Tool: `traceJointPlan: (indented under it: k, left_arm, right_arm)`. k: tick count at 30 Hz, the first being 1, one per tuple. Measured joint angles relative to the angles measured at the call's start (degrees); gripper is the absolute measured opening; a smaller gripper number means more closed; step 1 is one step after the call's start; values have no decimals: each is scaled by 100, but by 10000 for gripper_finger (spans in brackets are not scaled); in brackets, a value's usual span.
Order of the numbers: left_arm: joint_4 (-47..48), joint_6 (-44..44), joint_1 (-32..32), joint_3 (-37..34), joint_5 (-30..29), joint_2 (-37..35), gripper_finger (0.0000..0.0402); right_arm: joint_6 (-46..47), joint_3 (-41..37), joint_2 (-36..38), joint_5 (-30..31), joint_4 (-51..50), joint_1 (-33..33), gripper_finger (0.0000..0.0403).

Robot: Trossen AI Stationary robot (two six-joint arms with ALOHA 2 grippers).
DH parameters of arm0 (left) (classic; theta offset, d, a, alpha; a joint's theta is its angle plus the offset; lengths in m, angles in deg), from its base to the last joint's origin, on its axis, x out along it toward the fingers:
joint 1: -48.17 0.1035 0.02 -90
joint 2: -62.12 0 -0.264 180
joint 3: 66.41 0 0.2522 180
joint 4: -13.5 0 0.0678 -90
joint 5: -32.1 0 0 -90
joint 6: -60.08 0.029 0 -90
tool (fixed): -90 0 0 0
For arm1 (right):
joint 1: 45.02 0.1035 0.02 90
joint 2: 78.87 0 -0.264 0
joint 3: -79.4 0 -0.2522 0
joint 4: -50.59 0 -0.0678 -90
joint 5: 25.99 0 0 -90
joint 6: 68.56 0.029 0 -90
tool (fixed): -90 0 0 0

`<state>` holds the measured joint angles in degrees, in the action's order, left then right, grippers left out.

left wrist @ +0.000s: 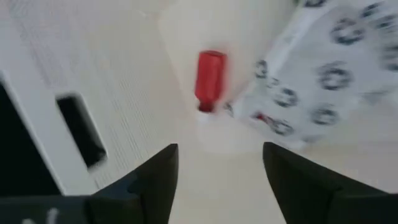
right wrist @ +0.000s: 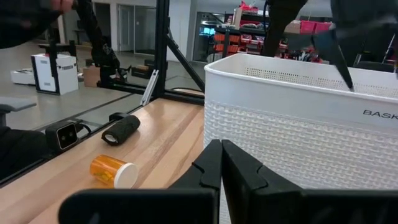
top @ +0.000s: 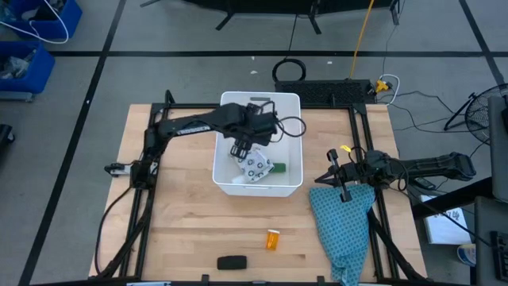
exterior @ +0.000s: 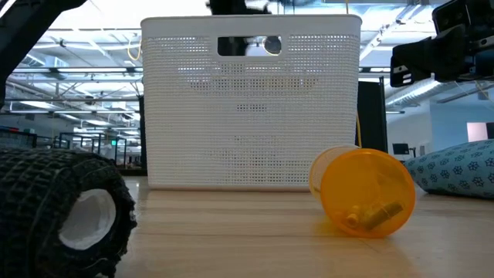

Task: Pick & place medical supplies in basket/bin
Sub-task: Put the yellow medicine bottle into the basket

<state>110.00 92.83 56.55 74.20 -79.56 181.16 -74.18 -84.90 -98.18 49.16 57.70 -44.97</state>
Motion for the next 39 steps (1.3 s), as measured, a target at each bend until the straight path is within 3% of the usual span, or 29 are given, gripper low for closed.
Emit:
traceJointPlan:
  k: [4,11,17,23,26,32,36,39]
  left_arm:
    - [776,-904,-16,391,634,-315,180]
    - [465,-1153,-160,-752,1279,-1963,18]
    - [-1608,-1407,-407,-2791,2120,-3939,5]
    - [-4801,-1379,-775,-5755,3033,-5881,3]
    - [-6369,-1407,-940,-7158,3078,-6641,2]
    - [-8422,-1873,-1211,-9428,2923,-7914,2]
    - [-9699,-2144,-1400,-10549,2845,-8411,1]
    - [-10065,-2174,-1492,-11083,2502,-8564,1]
  right_arm:
    - [73,0,0,0,-23,1,0]
    - [325,0,2,-22,-81,3,0]
    - [483,0,0,-24,-61,3,0]
    - [645,0,1,-24,-4,5,0]
    - [670,0,2,-24,76,8,0]
    - [635,0,1,-17,126,8,0]
    - [511,0,2,-15,134,8,0]
    - [496,0,2,-15,141,8,0]
